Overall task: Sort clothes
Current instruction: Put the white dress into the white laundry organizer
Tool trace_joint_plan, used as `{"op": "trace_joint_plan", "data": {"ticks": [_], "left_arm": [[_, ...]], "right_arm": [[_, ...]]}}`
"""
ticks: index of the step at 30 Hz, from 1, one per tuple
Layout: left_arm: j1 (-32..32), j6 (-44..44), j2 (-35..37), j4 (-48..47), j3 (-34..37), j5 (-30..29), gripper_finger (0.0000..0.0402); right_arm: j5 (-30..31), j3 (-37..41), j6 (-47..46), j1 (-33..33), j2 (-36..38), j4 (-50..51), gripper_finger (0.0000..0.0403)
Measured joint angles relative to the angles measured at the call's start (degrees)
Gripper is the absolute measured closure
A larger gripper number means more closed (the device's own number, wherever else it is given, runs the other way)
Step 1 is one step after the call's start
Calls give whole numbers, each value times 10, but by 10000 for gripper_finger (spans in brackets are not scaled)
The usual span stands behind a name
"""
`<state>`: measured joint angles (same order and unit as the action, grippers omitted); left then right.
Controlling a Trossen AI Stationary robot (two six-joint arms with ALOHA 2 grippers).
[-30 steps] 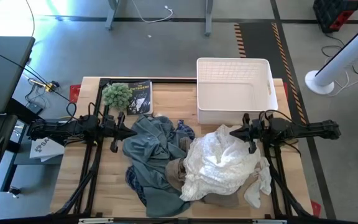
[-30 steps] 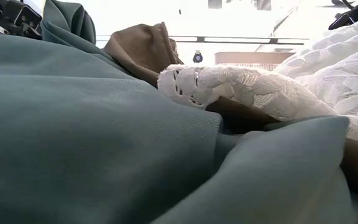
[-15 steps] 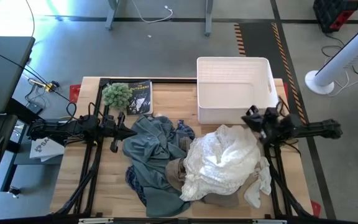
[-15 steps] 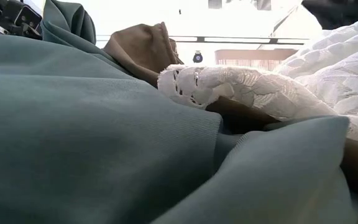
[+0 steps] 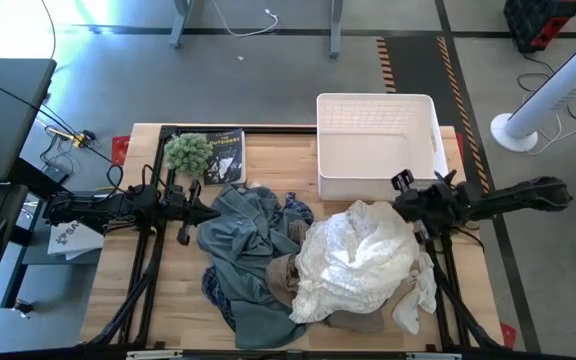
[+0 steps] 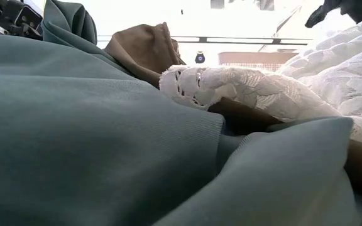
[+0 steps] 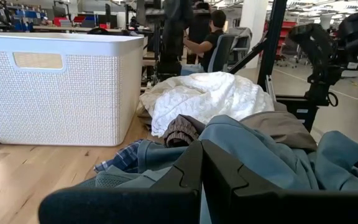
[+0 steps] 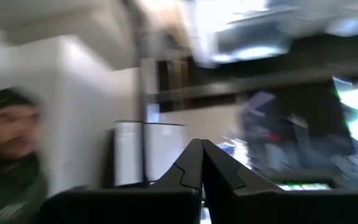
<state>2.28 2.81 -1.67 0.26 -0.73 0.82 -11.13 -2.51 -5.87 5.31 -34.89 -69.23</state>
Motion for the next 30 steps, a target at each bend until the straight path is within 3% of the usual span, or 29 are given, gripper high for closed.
{"op": "trace_joint_plan", "data": {"ticks": [4,7,14,18,30], "left_arm": [[0,-16,0,0,0,-1,400],[0,-48,0,0,0,-1,400],[0,-108,0,0,0,-2,400],[0,-109,0,0,0,-2,400],[0,-106,0,0,0,-6,400]], "right_arm": [[-148,-50,62,14,-48,-21,403],[-199,-96,92,30,-67,-21,403],[-189,-218,89,46,-84,-5,403],[-192,-272,42,46,-87,43,403],[-193,-364,-33,80,-121,118,403]]}}
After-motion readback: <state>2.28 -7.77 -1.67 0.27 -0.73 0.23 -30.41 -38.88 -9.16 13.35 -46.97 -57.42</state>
